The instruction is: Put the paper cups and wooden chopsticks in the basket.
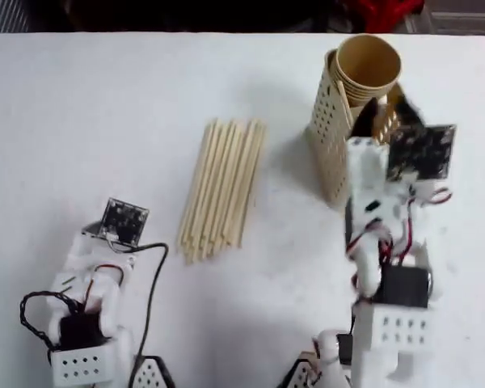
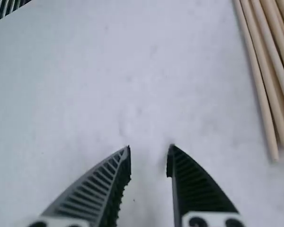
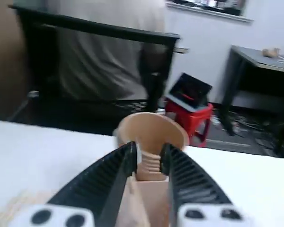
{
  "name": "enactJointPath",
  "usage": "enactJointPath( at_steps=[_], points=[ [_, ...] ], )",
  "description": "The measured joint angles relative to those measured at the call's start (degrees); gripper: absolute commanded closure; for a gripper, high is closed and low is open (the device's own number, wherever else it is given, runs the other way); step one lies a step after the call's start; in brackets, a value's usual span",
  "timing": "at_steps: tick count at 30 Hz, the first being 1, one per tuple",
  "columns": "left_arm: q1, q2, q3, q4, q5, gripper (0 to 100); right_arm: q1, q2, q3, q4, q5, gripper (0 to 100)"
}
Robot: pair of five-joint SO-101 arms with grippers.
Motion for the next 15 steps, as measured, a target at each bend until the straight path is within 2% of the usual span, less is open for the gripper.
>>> enactJointPath(
  at_steps=[3,7,11,15],
  points=[
    [0.0,0.0,0.0,0.0,0.0,86,-6.77,-2.11,-4.57,8.88,0.18,92.8],
    [0.0,0.0,0.0,0.0,0.0,86,-13.19,2.02,-10.99,17.41,0.18,92.8],
    [0.0,0.0,0.0,0.0,0.0,86,-20.4,15.12,-12.66,21.36,0.18,92.8],
    [0.0,0.0,0.0,0.0,0.0,86,-24.53,30.51,-13.01,21.1,0.18,92.8]
  ],
)
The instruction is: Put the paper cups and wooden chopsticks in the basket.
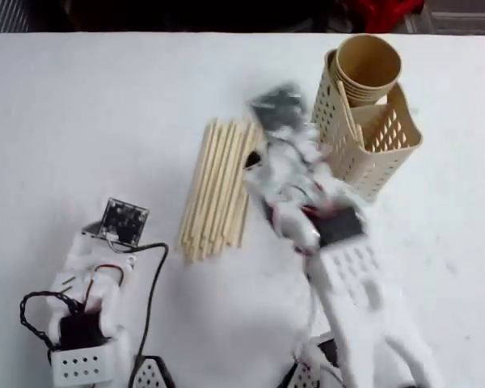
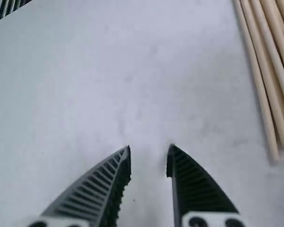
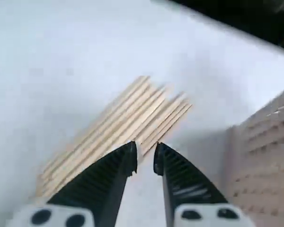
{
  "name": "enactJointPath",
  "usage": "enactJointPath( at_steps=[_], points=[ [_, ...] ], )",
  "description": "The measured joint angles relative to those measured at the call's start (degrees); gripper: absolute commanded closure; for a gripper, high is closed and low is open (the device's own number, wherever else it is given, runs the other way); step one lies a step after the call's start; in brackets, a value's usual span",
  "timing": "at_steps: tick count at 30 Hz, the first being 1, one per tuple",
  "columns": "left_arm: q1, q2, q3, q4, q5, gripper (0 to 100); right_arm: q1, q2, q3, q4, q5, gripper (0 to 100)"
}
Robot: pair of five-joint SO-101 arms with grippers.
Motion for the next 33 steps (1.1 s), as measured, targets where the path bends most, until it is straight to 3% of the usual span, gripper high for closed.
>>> enactJointPath(
  at_steps=[6,14,17,33],
  points=[
    [0.0,0.0,0.0,0.0,0.0,86,0.09,19.08,-0.44,-6.07,-5.89,92.7],
    [0.0,0.0,0.0,0.0,0.0,86,0.44,36.92,-10.55,-3.52,-7.12,92.4],
    [0.0,0.0,0.0,0.0,0.0,86,0.62,42.55,-14.15,-3.16,-7.65,86.7],
    [0.0,0.0,0.0,0.0,0.0,86,3.52,54.07,-22.95,-0.18,-9.23,84.8]
  ],
)
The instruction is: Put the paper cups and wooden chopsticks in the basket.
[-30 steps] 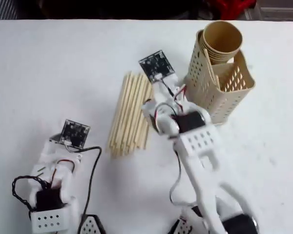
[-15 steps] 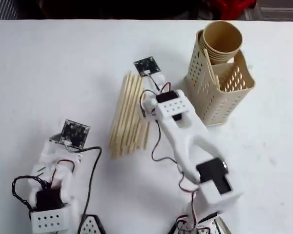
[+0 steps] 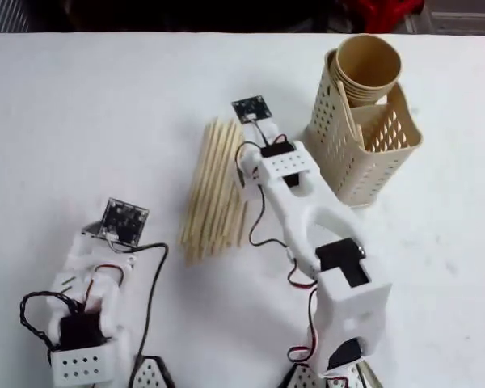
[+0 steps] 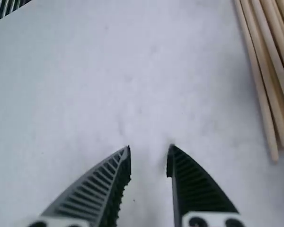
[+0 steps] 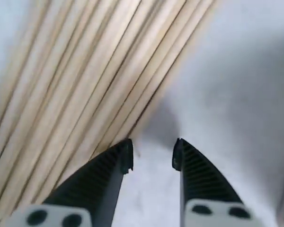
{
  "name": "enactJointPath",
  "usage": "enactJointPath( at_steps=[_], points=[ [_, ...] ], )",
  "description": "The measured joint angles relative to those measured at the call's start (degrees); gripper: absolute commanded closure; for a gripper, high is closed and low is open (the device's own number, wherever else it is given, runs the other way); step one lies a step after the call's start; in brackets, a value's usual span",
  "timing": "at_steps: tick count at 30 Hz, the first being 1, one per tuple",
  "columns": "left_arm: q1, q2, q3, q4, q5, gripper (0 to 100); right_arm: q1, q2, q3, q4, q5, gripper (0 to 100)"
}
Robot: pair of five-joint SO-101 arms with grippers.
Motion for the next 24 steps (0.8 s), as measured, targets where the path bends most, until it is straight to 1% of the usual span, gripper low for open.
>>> enactJointPath(
  at_steps=[8,17,24],
  points=[
    [0.0,0.0,0.0,0.0,0.0,86,0.0,0.44,-6.15,7.21,-0.35,84.9],
    [0.0,0.0,0.0,0.0,0.0,86,-2.64,3.69,-7.03,6.68,-0.35,84.9],
    [0.0,0.0,0.0,0.0,0.0,86,-2.64,7.21,-9.76,6.77,-0.35,85.0]
  ],
)
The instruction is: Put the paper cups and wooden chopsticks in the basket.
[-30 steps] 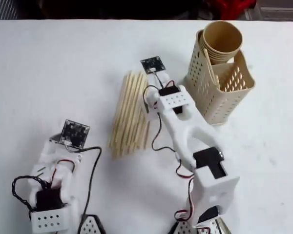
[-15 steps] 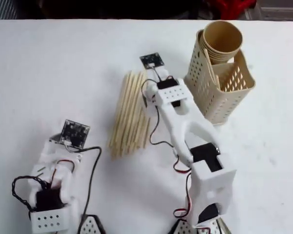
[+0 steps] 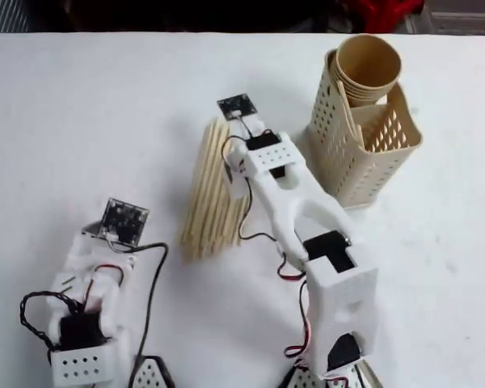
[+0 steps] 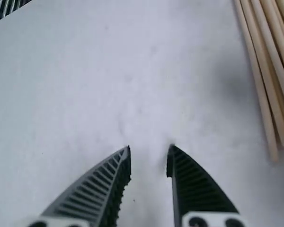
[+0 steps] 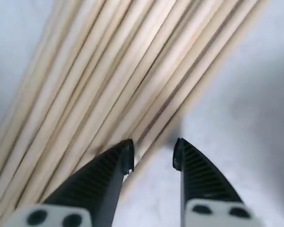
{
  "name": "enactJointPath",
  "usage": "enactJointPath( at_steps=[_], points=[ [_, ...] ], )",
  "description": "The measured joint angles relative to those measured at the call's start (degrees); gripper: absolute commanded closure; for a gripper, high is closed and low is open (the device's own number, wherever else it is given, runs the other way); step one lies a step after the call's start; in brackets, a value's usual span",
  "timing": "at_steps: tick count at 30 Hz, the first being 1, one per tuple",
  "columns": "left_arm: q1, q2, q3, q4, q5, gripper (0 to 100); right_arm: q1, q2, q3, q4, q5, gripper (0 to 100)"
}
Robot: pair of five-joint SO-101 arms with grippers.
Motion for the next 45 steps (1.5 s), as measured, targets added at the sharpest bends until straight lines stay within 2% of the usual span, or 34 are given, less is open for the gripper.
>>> enactJointPath(
  at_steps=[7,12,31,38,45],
  points=[
    [0.0,0.0,0.0,0.0,0.0,86,2.37,0.09,-0.09,0.88,0.0,86.1],
    [0.0,0.0,0.0,0.0,0.0,86,3.96,0.44,-0.35,0.62,0.0,96.4],
    [0.0,0.0,0.0,0.0,0.0,86,4.4,-0.7,-0.53,2.9,0.0,98.2],
    [0.0,0.0,0.0,0.0,0.0,86,4.4,-15.56,1.93,9.14,0.0,98.2],
    [0.0,0.0,0.0,0.0,0.0,86,2.64,-40.97,17.58,4.13,3.08,98.2]
  ],
)
